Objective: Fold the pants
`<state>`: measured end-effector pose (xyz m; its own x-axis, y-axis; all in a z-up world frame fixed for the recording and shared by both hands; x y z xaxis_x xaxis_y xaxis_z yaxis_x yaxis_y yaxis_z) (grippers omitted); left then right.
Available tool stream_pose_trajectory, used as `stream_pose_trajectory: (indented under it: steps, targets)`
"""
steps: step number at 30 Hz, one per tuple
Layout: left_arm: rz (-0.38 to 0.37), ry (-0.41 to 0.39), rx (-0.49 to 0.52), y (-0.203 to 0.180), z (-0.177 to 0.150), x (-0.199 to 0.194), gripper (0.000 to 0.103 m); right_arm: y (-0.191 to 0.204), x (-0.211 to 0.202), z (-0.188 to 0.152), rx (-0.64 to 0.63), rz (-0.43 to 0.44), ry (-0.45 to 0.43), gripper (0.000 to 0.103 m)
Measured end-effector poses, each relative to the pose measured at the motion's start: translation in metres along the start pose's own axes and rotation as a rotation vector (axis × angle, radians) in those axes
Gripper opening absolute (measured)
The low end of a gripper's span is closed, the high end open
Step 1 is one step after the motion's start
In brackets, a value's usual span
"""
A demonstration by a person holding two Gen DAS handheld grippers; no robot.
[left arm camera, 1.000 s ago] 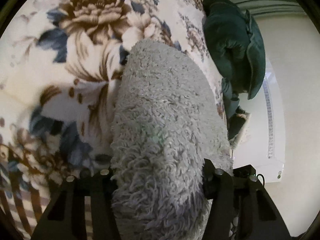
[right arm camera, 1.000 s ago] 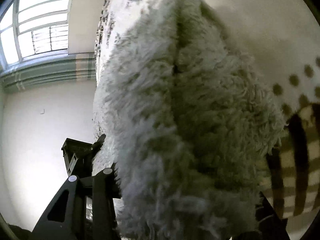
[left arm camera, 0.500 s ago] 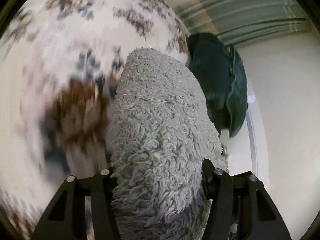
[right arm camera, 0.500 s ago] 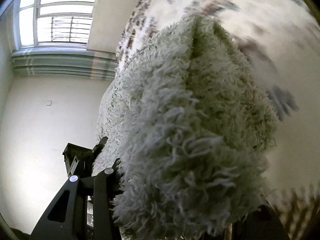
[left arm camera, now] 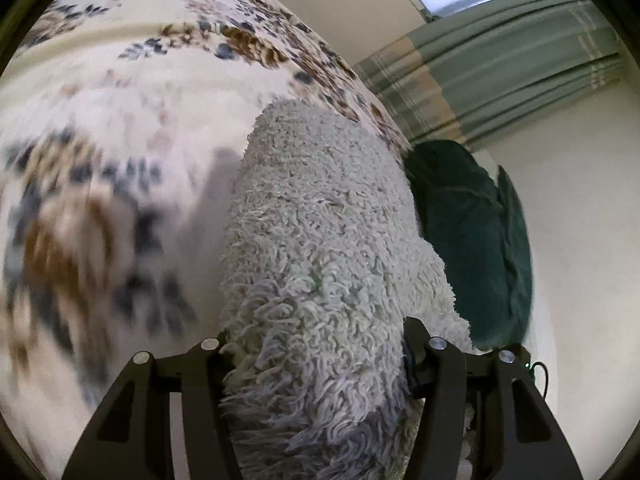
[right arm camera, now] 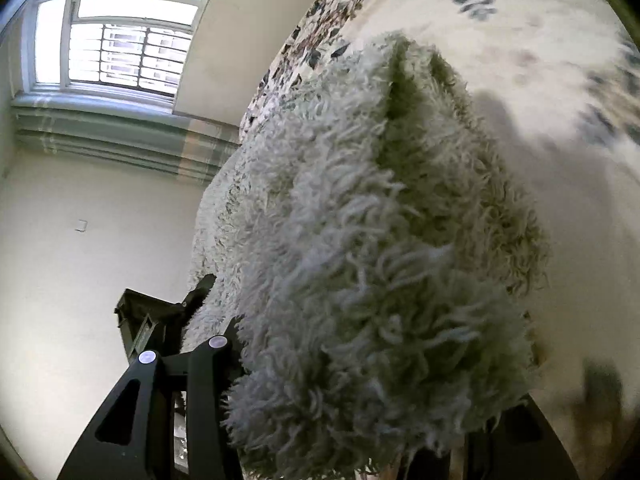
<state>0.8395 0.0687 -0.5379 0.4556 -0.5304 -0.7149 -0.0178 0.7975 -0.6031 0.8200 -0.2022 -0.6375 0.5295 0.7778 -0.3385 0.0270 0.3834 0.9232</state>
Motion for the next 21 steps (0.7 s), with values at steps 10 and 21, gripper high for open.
stream_pose_trajectory:
  steps: [10,21]
  targets:
    - [0.122,0.106,-0.009,0.065,0.02,0.066,0.062,-0.066,0.097,0.053,-0.004,-0.173,0.078,0.067]
    - [0.675,-0.087,0.287,-0.007,-0.001,-0.022,0.094,0.021,0.062,0.057,-0.29,-0.721,-0.003,0.103]
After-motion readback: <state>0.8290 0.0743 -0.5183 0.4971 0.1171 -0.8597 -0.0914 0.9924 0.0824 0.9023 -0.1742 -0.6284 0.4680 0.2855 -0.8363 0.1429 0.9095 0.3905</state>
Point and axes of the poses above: each gripper's, at about its wrist camera, not at the fingertips, and x roughly the way its jaws point, y to its left, z to its top, the point moved 5 cm from there along x, roughly the way its jaws point, and after that the axes turned 12 degrees about z, right-handed, at the moved point
